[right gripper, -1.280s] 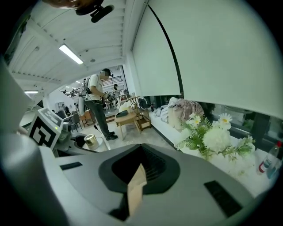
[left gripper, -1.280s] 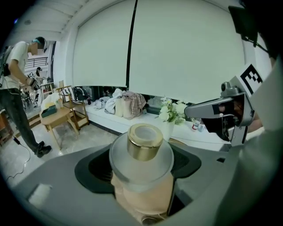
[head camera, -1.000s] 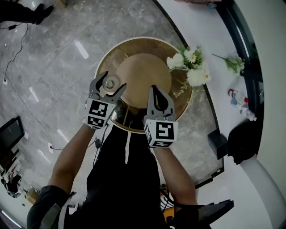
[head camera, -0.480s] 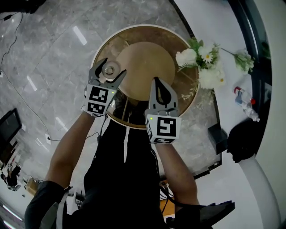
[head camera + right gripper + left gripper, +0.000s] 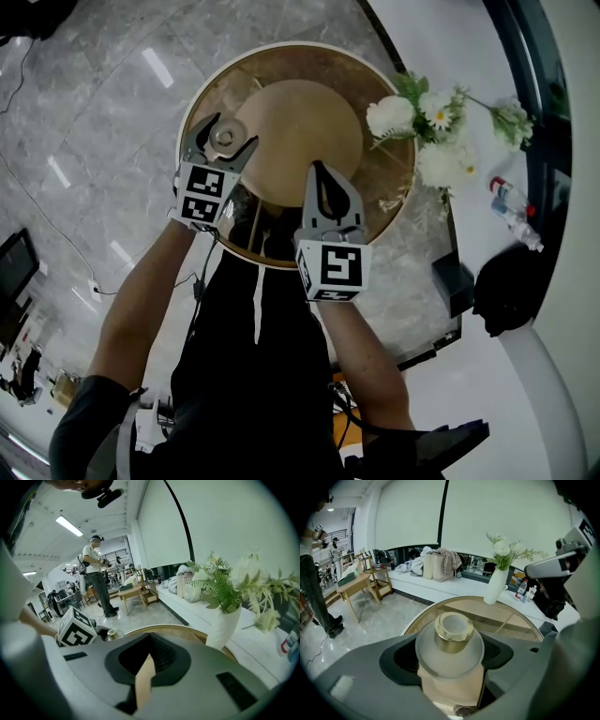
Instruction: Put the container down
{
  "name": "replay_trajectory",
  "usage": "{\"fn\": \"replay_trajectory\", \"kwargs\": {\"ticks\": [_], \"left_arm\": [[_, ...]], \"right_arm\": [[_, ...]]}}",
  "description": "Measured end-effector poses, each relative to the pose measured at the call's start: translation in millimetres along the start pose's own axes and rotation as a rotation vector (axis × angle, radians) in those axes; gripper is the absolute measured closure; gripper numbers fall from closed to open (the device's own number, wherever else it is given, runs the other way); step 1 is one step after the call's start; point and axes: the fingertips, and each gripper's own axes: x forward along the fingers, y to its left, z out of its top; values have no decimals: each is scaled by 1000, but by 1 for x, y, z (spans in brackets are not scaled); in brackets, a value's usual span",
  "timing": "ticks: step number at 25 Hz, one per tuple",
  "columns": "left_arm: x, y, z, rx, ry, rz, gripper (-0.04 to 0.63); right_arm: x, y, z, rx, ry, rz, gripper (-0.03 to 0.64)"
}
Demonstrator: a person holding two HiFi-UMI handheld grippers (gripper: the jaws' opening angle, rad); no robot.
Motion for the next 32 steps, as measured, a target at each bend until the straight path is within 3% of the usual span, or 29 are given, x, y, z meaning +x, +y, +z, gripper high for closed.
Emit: {"fn": "replay_trajectory", "kwargs": {"ticks": [32], "left_arm": [[36,7,-44,-8,72,7,242]], "right_arm": [[7,5,-36,26,62,24,615]]}}
